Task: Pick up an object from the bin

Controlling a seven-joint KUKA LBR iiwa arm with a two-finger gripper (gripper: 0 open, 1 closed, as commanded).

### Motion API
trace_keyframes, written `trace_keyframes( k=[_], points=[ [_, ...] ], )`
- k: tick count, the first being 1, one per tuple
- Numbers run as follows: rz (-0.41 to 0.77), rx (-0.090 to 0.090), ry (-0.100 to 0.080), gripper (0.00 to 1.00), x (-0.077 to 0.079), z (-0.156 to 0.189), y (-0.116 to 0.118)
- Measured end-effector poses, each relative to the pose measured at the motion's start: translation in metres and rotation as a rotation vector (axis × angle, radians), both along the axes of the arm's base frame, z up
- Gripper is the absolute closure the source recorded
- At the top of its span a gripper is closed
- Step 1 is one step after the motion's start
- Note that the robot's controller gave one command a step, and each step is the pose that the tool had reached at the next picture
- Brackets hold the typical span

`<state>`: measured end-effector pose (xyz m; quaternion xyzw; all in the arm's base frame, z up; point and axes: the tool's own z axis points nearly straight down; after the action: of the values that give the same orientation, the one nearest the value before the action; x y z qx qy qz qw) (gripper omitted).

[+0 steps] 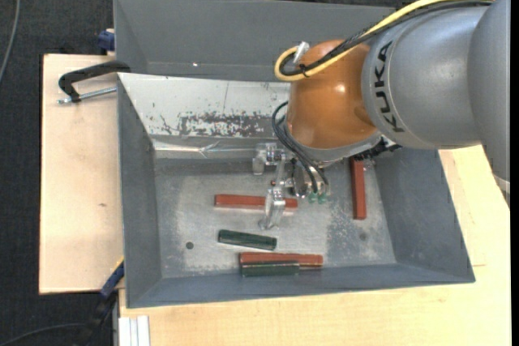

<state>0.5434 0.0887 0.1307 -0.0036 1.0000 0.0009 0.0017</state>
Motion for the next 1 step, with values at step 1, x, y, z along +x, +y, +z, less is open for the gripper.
trace_keyframes(
  k=[1],
  points=[
    [-0.023,0.000,0.003,0.00,0.0157,-0.0581,-0.0131]
  ],
)
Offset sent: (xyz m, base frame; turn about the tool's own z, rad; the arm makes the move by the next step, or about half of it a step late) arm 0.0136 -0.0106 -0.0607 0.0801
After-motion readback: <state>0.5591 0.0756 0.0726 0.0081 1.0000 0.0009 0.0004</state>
